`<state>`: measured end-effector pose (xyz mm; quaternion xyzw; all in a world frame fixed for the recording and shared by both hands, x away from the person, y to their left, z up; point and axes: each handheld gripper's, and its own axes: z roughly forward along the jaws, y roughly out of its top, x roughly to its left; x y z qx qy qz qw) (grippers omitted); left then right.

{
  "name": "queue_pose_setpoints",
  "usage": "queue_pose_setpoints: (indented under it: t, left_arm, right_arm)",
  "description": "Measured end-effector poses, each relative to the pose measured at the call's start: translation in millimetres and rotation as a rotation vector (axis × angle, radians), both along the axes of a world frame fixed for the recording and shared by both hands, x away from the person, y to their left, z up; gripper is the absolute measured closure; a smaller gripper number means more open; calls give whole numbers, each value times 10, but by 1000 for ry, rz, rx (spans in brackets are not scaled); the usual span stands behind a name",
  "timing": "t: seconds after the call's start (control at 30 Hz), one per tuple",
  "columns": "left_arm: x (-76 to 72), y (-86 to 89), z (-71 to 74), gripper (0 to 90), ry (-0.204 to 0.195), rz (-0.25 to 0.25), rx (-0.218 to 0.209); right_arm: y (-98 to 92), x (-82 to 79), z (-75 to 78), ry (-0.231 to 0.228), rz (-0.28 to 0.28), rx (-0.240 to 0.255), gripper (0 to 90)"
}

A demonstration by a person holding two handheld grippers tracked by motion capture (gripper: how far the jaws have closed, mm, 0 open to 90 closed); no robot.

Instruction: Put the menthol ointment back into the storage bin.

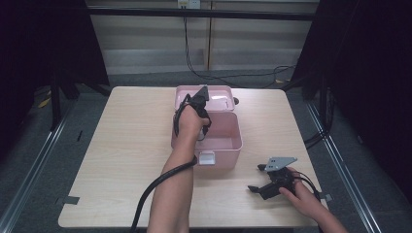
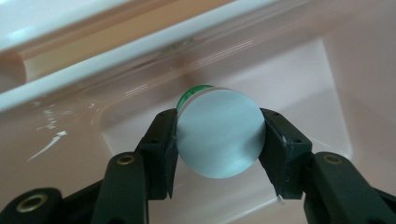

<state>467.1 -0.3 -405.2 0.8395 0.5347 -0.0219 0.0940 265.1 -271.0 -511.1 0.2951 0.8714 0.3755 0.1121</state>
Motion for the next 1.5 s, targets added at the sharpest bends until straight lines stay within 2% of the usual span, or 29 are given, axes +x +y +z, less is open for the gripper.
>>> queue_pose_setpoints:
  t: [0.2,0.27,0.43,0.7,0.8,0.87,1.5]
  left_arm:
    - [15,17,-53,500,-19,-1,-1]
    - [13,12,-64,500,-25,15,-6]
    - [14,20,-96,500,-25,0,0]
    - [15,5,-161,500,-32,7,-7]
    - [20,10,-181,499,-49,-16,-2]
    - [18,6,-202,499,-52,2,-10]
    - [28,47,-282,499,-73,0,-10]
  right_arm:
    - [0,-1,0,1,-1,0,95]
    - [0,-1,0,1,-1,0,95]
    - [0,-1,0,1,0,0,95]
    - [0,0,0,1,0,0,95]
    - [0,0,0,0,0,0,95]
    - [0,0,0,0,0,0,95]
    - [1,0,-1,-1,-1,1,95]
